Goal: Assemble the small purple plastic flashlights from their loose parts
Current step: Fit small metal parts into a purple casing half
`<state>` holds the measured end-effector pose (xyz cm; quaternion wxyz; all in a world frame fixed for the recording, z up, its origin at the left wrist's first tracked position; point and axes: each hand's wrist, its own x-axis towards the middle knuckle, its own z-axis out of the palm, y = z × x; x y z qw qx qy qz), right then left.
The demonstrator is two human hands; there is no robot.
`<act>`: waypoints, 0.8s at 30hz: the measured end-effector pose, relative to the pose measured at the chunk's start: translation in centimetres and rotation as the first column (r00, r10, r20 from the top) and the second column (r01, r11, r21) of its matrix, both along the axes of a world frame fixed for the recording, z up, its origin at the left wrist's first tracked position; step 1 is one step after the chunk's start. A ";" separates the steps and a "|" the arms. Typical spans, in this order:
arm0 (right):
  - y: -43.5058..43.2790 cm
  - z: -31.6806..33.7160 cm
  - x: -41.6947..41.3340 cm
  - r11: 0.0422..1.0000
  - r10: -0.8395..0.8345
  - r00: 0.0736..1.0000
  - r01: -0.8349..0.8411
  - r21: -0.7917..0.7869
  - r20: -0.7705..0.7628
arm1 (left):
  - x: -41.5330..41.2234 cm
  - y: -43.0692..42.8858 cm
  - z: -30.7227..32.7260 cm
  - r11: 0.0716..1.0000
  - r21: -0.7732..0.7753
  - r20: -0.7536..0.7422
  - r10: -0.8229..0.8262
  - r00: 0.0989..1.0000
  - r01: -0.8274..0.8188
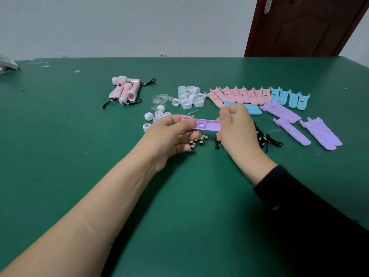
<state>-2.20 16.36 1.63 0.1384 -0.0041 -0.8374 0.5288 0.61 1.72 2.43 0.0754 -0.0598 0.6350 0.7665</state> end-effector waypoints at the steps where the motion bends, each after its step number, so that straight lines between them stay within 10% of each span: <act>1: 0.1 0.0 0.0 1.000 0.003 1.000 -0.003 -0.006 0.004 | 0.0 -0.1 0.1 1.000 -0.011 -0.006 -0.018 1.000 0.018; 24: -0.3 1.2 1.7 0.968 0.186 0.963 -0.214 -0.129 -0.196 | -0.5 -0.3 -0.3 0.991 0.068 -0.032 0.117 0.993 -0.115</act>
